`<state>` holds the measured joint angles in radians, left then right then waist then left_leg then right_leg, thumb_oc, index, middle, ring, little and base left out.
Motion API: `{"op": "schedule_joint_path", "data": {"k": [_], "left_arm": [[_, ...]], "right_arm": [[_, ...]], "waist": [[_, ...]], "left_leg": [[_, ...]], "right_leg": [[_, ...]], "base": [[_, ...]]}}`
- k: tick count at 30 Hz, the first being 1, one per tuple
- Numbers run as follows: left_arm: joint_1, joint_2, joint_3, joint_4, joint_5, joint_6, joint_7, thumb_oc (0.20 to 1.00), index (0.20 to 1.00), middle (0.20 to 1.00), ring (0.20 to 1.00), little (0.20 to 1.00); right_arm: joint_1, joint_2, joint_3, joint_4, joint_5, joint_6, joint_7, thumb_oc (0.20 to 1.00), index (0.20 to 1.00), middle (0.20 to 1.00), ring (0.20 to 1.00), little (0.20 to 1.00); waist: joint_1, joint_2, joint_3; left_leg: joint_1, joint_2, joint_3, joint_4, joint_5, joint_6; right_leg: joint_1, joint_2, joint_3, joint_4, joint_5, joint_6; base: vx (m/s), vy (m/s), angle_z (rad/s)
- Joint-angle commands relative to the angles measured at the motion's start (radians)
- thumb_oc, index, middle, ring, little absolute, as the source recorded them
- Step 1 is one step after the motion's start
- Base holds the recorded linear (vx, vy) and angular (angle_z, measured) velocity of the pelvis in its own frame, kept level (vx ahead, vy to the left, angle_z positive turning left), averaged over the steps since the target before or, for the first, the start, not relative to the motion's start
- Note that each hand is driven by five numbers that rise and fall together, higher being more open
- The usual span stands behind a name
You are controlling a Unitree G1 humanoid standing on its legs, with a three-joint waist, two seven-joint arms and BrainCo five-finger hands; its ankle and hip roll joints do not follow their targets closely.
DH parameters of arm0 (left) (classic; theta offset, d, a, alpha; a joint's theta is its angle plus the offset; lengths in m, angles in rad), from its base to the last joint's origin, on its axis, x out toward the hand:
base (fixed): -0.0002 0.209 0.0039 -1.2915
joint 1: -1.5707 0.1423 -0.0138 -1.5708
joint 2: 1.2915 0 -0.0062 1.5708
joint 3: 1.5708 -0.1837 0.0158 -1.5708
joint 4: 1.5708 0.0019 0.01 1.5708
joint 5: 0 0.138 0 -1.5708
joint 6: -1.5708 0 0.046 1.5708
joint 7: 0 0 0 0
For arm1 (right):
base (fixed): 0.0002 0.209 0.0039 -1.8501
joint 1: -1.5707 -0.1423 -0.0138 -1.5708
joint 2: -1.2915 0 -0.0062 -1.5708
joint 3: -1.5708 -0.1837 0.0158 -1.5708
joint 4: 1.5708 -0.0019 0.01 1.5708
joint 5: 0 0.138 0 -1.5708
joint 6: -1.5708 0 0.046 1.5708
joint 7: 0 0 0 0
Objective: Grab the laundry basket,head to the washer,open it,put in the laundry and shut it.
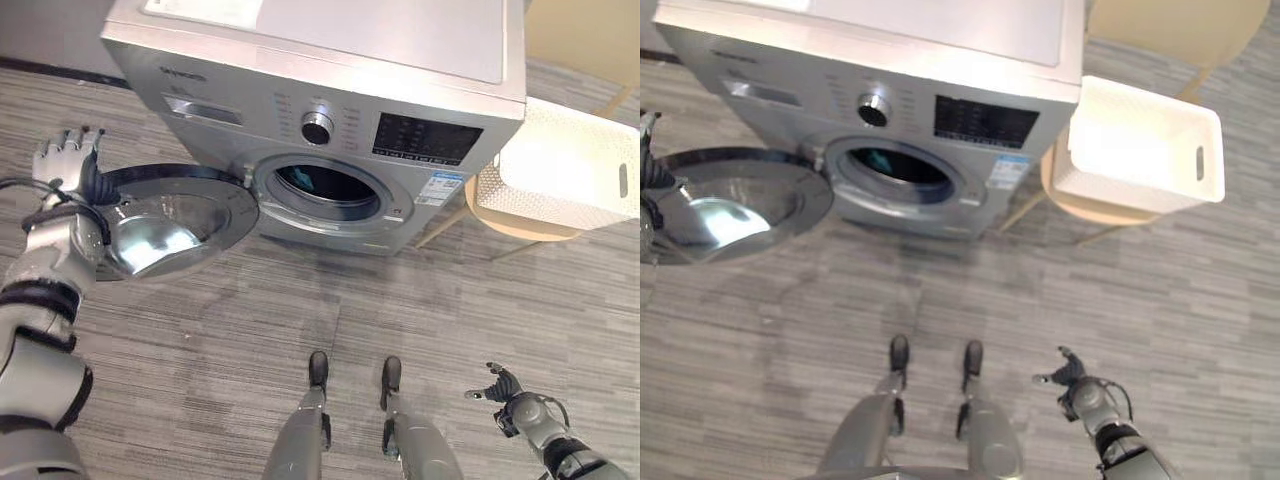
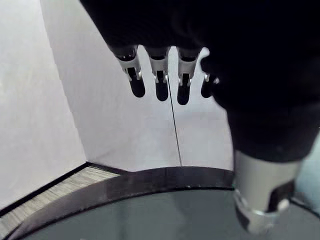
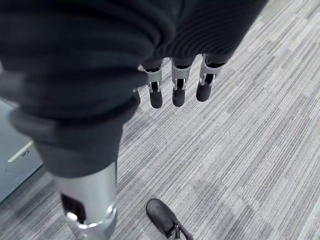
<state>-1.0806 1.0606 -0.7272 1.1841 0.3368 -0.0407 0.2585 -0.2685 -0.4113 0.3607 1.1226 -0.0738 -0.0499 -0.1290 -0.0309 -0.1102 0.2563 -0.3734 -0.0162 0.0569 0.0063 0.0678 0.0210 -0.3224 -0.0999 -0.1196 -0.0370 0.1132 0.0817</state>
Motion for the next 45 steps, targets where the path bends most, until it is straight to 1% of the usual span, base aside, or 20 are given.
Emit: {"op": "schedule_joint_path", "data": {"k": [1, 4, 10, 11, 12, 14, 19, 20, 23, 24, 25, 26, 27, 28, 29, 30, 36, 39, 40, 45], "left_arm": [[-0.022, 0.032, 0.043, 0.016, 0.042, 0.007, -0.005, 1.0, 1.0, 1.0, 1.0, 1.0], [-0.082, 0.046, -0.01, 0.072, 0.072, 0.017, -0.027, 1.0, 1.0, 1.0, 1.0, 1.0], [0.029, 0.017, 0.076, 0.093, 0.02, 0.014, -0.07, 1.0, 1.0, 1.0, 1.0, 1.0], [0.113, -0.013, 0.155, 0.079, -0.021, 0.012, -0.077, 1.0, 1.0, 1.0, 1.0, 1.0], [0.114, -0.013, 0.155, 0.079, -0.021, 0.012, -0.077, 1.0, 1.0, 1.0, 1.0, 1.0], [0.244, -0.071, 0.25, 0.067, -0.048, 0.019, -0.08, 1.0, 1.0, 1.0, 1.0, 1.0], [0.473, -0.273, 0.45, -0.027, -0.224, 0.004, -0.039, 1.0, 1.0, 1.0, 1.0, 1.0], [0.583, -0.374, 0.527, -0.155, -0.332, -0.013, -0.012, 1.0, 1.0, 1.0, 1.0, 1.0], [0.707, -0.451, 0.561, -0.31, -0.358, -0.028, -0.006, 1.0, 1.0, 1.0, 1.0, 1.0], [0.868, -0.57, 0.592, -0.508, -0.444, -0.057, -0.055, 1.0, 1.0, 1.0, 1.0, 1.0], [0.943, -0.61, 0.603, -0.593, -0.506, -0.062, -0.09, 1.0, 1.0, 1.0, 1.0, 1.0], [0.967, -0.635, 0.607, -0.629, -0.533, -0.068, -0.107, 1.0, 1.0, 1.0, 1.0, 1.0], [1.018, -0.63, 0.611, -0.654, -0.519, -0.075, -0.132, 1.0, 1.0, 1.0, 1.0, 1.0], [1.019, -0.63, 0.611, -0.654, -0.519, -0.074, -0.132, 1.0, 1.0, 1.0, 1.0, 1.0], [1.018, -0.641, 0.577, -0.72, -0.563, -0.071, -0.161, 1.0, 1.0, 1.0, 1.0, 1.0], [0.996, -0.658, 0.538, -0.71, -0.533, -0.074, -0.155, 1.0, 1.0, 1.0, 1.0, 1.0], [0.58, -0.73, 0.28, -0.474, -0.398, -0.044, -0.028, 1.0, 1.0, 1.0, 1.0, 1.0], [0.392, -0.679, 0.217, -0.313, -0.312, -0.022, 0.034, 1.0, 1.0, 1.0, 1.0, 1.0], [0.226, -0.608, 0.174, -0.151, -0.265, 0.002, 0.047, 1.0, 1.0, 1.0, 1.0, 1.0], [-0.005, -0.488, 0.165, 0.032, -0.251, 0.028, 0.05, 1.0, 1.0, 1.0, 1.0, 1.0]], "right_arm": [[-0.005, -0.076, 0.008, 0.012, 0.043, -0.013, -0.013, 1.0, 1.0, 1.0, 1.0, 1.0], [-0.03, -0.087, 0.031, -0.003, 0.069, -0.028, -0.008, 1.0, 1.0, 1.0, 1.0, 1.0], [-0.037, -0.069, 0.045, 0.0, 0.076, -0.023, 0.001, 1.0, 1.0, 1.0, 1.0, 1.0], [-0.035, -0.065, 0.038, 0.011, 0.076, -0.019, 0.0, 1.0, 1.0, 1.0, 1.0, 1.0], [-0.035, -0.065, 0.038, 0.011, 0.076, -0.019, 0.0, 1.0, 1.0, 1.0, 1.0, 1.0], [-0.07, -0.003, 0.05, 0.04, 0.031, 0.006, -0.034, 1.0, 1.0, 1.0, 1.0, 1.0], [-0.101, 0.021, 0.015, 0.077, 0.005, 0.039, -0.054, 1.0, 1.0, 1.0, 1.0, 1.0], [-0.083, 0.026, -0.014, 0.058, 0.003, 0.045, -0.059, 1.0, 1.0, 1.0, 1.0, 1.0], [-0.052, 0.031, -0.039, 0.018, -0.012, 0.05, -0.058, 1.0, 1.0, 1.0, 1.0, 1.0], [-0.011, 0.025, -0.077, -0.052, -0.036, 0.051, -0.056, 1.0, 1.0, 1.0, 1.0, 1.0], [0.061, 0.021, -0.132, -0.068, 0.051, 0.049, 0.016, 1.0, 1.0, 1.0, 1.0, 1.0], [0.085, 0.03, -0.153, -0.12, 0.079, 0.025, 0.016, 1.0, 1.0, 1.0, 1.0, 1.0], [0.117, -0.064, -0.133, -0.326, 0.02, -0.04, 0.079, 1.0, 1.0, 1.0, 1.0, 1.0], [0.118, -0.064, -0.134, -0.327, 0.02, -0.039, 0.079, 1.0, 1.0, 1.0, 1.0, 1.0], [0.071, -0.111, -0.131, -0.543, 0.046, -0.035, -0.011, 1.0, 1.0, 1.0, 1.0, 1.0], [0.072, -0.097, -0.125, -0.551, 0.038, -0.063, -0.028, 1.0, 1.0, 1.0, 1.0, 1.0], [-0.156, 0.05, 0.035, -0.34, 0.005, -0.009, -0.116, 1.0, 1.0, 1.0, 1.0, 1.0], [-0.26, 0.073, 0.067, -0.19, 0.046, 0.0, -0.132, 1.0, 1.0, 1.0, 1.0, 1.0], [-0.326, 0.073, 0.08, -0.097, 0.078, 0.0, -0.131, 1.0, 1.0, 1.0, 1.0, 1.0], [-0.343, 0.064, 0.094, -0.06, 0.13, -0.018, -0.137, 1.0, 1.0, 1.0, 1.0, 1.0]], "waist": [[0.008, -0.012, 0.002], [0.001, -0.038, 0.019], [0.002, -0.041, 0.022], [0.013, -0.039, 0.019], [0.013, -0.039, 0.018], [0.04, -0.021, 0.02], [0.069, 0.011, 0.007], [0.083, 0.023, 0.008], [0.088, 0.03, 0.004], [0.099, 0.043, 0.002], [0.092, 0.045, -0.001], [0.089, 0.046, 0.002], [0.086, 0.046, 0.002], [0.085, 0.046, 0.0], [0.084, 0.052, -0.006], [0.079, 0.054, -0.009], [0.034, 0.062, -0.027], [0.019, 0.062, -0.024], [0.001, 0.061, -0.023], [-0.031, 0.067, -0.001]], "left_leg": [[-0.022, 0.003, -0.029, 0.035, -0.065, -0.02], [-0.057, 0.016, -0.028, 0.04, -0.057, -0.026], [-0.067, 0.028, -0.02, 0.039, -0.053, -0.032], [-0.056, 0.022, -0.015, 0.036, -0.057, -0.032], [-0.056, 0.022, -0.015, 0.036, -0.057, -0.032], [-0.034, 0.015, -0.01, 0.024, -0.064, -0.03], [0.015, -0.003, -0.006, 0.02, -0.079, -0.025], [0.033, -0.012, -0.009, 0.03, -0.087, -0.023], [0.044, -0.017, -0.015, 0.03, -0.088, -0.021], [0.067, -0.021, -0.016, 0.031, -0.089, -0.02], [0.081, -0.021, -0.017, 0.035, -0.09, -0.021], [0.085, -0.019, -0.016, 0.041, -0.091, -0.022], [0.092, -0.014, -0.011, 0.04, -0.092, -0.022], [0.09, -0.014, -0.012, 0.04, -0.09, -0.022], [0.097, -0.006, -0.006, 0.042, -0.092, -0.024], [0.105, -0.002, 0.0, 0.038, -0.092, -0.024], [0.065, 0.01, 0.017, 0.022, -0.073, -0.028], [0.031, 0.013, 0.027, 0.012, -0.057, -0.029], [0.005, 0.017, 0.038, 0.0, -0.044, -0.032], [-0.032, 0.024, 0.052, -0.008, -0.017, -0.041]], "right_leg": [[0.026, -0.046, 0.003, 0.068, -0.035, 0.1], [-0.002, -0.04, 0.008, 0.054, -0.009, 0.107], [-0.006, -0.034, 0.023, 0.046, -0.011, 0.107], [0.008, -0.038, 0.015, 0.042, -0.015, 0.105], [0.007, -0.038, 0.014, 0.042, -0.015, 0.105], [0.025, -0.039, 0.013, 0.044, -0.023, 0.102], [0.051, -0.042, -0.006, 0.059, -0.058, 0.088], [0.069, -0.043, -0.014, 0.069, -0.075, 0.079], [0.081, -0.046, -0.022, 0.075, -0.086, 0.073], [0.105, -0.048, -0.035, 0.076, -0.103, 0.064], [0.122, -0.05, -0.042, 0.072, -0.111, 0.059], [0.126, -0.047, -0.039, 0.075, -0.114, 0.056], [0.129, -0.047, -0.035, 0.074, -0.117, 0.057], [0.127, -0.047, -0.036, 0.073, -0.116, 0.057], [0.13, -0.041, -0.026, 0.069, -0.122, 0.055], [0.131, -0.038, -0.019, 0.07, -0.125, 0.053], [0.046, -0.018, 0.023, 0.083, -0.119, 0.039], [-0.003, -0.011, 0.043, 0.082, -0.101, 0.037], [-0.042, -0.004, 0.06, 0.076, -0.081, 0.039], [-0.084, 0.005, 0.086, 0.061, -0.054, 0.046]], "base": [[-0.01, 0.027, -0.13], [-0.02, 0.03, -0.07], [0.0, 0.018, -0.03], [0.01, 0.011, -0.09], [0.01, 0.024, -0.11], [0.01, 0.04, -0.1], [0.03, 0.008, -0.03], [0.03, -0.055, 0.05], [-0.01, -0.074, 0.22], [-0.03, -0.128, 0.37], [-0.05, -0.17, 0.23], [-0.03, -0.116, 0.15], [-0.03, -0.065, 0.18], [-0.01, -0.056, 0.02], [0.01, -0.037, -0.12], [0.02, -0.046, -0.29], [0.0, -0.013, -0.27], [-0.04, 0.02, -0.28], [-0.02, 0.011, -0.27], [-0.01, 0.012, -0.35]]}}
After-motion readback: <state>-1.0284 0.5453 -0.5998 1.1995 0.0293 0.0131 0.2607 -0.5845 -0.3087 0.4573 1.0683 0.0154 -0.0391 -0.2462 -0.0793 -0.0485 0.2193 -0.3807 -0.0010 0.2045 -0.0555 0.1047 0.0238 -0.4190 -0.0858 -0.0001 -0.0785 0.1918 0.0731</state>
